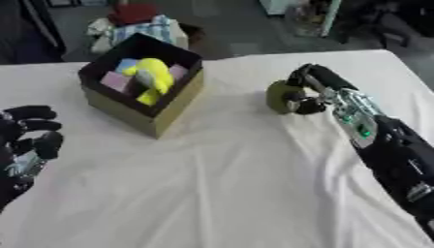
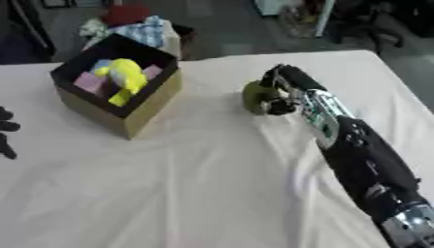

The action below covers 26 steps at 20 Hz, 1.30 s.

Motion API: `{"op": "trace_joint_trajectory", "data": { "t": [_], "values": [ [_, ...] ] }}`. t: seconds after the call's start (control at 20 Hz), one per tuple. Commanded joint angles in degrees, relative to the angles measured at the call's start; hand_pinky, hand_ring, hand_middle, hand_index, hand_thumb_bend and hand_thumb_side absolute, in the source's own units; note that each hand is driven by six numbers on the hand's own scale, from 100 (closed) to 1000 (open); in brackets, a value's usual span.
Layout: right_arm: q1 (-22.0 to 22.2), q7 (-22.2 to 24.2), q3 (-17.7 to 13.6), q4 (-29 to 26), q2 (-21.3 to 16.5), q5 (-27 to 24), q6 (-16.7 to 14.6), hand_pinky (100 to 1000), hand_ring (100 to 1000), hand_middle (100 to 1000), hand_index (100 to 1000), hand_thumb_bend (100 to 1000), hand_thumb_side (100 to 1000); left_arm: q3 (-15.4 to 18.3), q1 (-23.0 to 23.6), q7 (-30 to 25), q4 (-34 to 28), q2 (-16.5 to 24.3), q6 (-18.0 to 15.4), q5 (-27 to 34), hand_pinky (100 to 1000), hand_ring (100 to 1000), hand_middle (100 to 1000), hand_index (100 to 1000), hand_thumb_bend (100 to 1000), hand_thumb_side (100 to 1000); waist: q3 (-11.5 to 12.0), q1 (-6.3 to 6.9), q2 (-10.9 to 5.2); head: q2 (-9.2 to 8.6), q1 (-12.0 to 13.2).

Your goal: Pick up objects on the table and place them in the box.

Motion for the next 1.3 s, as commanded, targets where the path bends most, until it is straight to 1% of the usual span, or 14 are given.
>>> {"op": "trace_joint_trajectory", "data": {
  "t": [0.05,0.2,0.4,0.5,0.65,0.8,0.9,1.1,1.15,1.2,1.25,1.3],
  "values": [
    [-2.77,-4.13,-0.26,-3.79,-0.39,-2.63,0.22,645,562,299,406,100,100,0.32,-0.51,-0.11,-0.75,1.13,-0.05,-0.09,407,667,647,732,624,504,0.34,0.54,-1.13,-0.37,-0.34],
    [-5.28,-4.63,0.19,-5.71,0.42,-5.12,0.80,644,558,297,405,100,100,0.19,-0.55,-0.23,-0.75,1.15,-0.07,-0.02,407,667,647,732,625,503,1.27,0.31,-1.28,-0.38,-0.65],
    [-9.20,-4.23,0.69,-6.08,2.81,-5.74,1.15,645,557,300,407,100,100,-0.18,-0.79,-0.59,-0.84,1.07,-0.10,0.17,406,668,647,733,626,503,2.96,0.26,-1.31,-0.65,-1.29],
    [-10.95,-3.99,0.74,-4.98,4.50,-5.06,1.06,646,558,302,410,100,100,-0.43,-1.05,-0.84,-0.89,0.98,-0.11,0.29,406,668,647,733,626,502,4.05,0.24,-1.25,-0.76,-1.79],
    [-12.98,-4.21,0.03,-2.16,7.45,-3.42,1.10,646,557,304,413,100,100,-0.89,-1.47,-1.35,-0.95,0.79,-0.05,0.38,406,668,647,733,626,503,6.00,0.27,-1.06,-1.05,-2.88],
    [-14.25,-4.69,-0.48,0.66,9.74,-0.68,0.88,650,562,313,422,100,100,-1.25,-1.82,-1.77,-1.05,0.53,-0.06,0.60,406,668,647,733,627,503,7.98,0.34,-0.88,-1.32,-4.01],
    [-14.54,-4.91,-0.79,2.29,10.91,1.69,0.66,652,567,324,434,100,100,-1.33,-1.88,-1.89,-1.07,0.51,-0.04,0.70,405,668,646,733,627,503,8.83,0.45,-0.77,-1.38,-4.42],
    [-14.44,-6.00,-1.98,5.60,12.64,5.63,0.88,664,590,417,527,100,100,-1.51,-2.12,-2.08,-1.14,0.32,0.00,0.90,405,669,646,733,626,504,9.74,0.57,-0.57,-1.47,-5.05],
    [-14.38,-6.39,-2.21,6.20,12.89,6.35,0.91,672,610,472,585,100,100,-1.53,-2.15,-2.12,-1.14,0.28,0.02,0.92,405,669,646,733,626,504,9.82,0.60,-0.52,-1.49,-5.10],
    [-14.31,-6.75,-2.26,6.63,13.02,7.17,0.88,686,643,544,670,124,129,-1.54,-2.15,-2.14,-1.13,0.26,0.04,0.92,405,669,646,733,626,504,9.86,0.62,-0.46,-1.52,-5.13],
    [-14.24,-6.90,-2.23,6.91,13.10,8.05,0.82,703,686,623,754,188,209,-1.53,-2.16,-2.14,-1.12,0.25,0.06,0.92,405,669,645,733,626,504,9.89,0.62,-0.41,-1.55,-5.15],
    [-14.21,-6.64,-2.08,7.12,13.14,9.09,0.72,736,751,757,873,292,319,-1.52,-2.15,-2.12,-1.11,0.24,0.08,0.92,404,669,645,733,625,504,9.92,0.61,-0.37,-1.56,-5.16]
  ]
}}
